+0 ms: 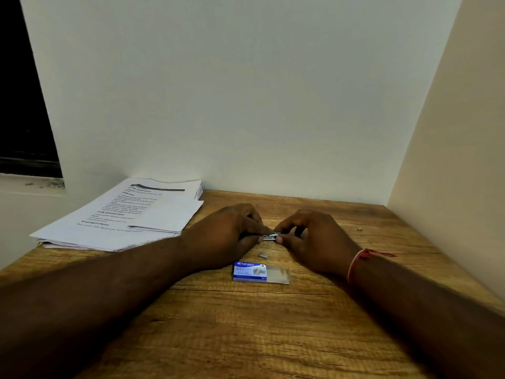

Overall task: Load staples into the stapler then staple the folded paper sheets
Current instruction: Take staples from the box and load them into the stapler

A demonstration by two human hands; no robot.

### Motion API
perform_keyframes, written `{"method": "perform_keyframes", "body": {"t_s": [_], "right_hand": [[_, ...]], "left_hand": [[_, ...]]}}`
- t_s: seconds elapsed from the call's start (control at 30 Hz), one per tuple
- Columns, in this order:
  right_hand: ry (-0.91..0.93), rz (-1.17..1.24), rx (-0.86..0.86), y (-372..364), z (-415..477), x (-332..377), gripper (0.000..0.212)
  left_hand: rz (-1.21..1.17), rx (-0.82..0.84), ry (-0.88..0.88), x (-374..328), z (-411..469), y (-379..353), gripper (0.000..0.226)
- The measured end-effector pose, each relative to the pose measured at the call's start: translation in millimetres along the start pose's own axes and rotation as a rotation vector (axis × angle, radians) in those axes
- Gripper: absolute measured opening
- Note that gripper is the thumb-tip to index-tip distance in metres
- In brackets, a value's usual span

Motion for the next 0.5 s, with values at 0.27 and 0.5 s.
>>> {"method": "perform_keyframes", "body": {"t_s": [0.27, 0.5], "right_hand": [[-0.003, -0.012, 0.009, -0.3, -0.5, 3.1, 0.012], [-0.003, -0.016, 0.010, 0.5, -3.0, 5.9, 0.012]], "left_hand": [[0.002, 0.034, -0.001, 1.4, -2.5, -0.4, 0.025], [-0.004, 0.003, -0.011, 6.3, -3.1, 1.5, 0.023]]}}
Point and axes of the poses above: each hand's wrist, its own z-axis towards the middle knuckle, its own y-axis out of the back of the hand, x = y × z, the point moved 6 cm from there along z, towards the middle knuckle, and after that the axes turned 7 degrees about z, right-handed, at the moved point
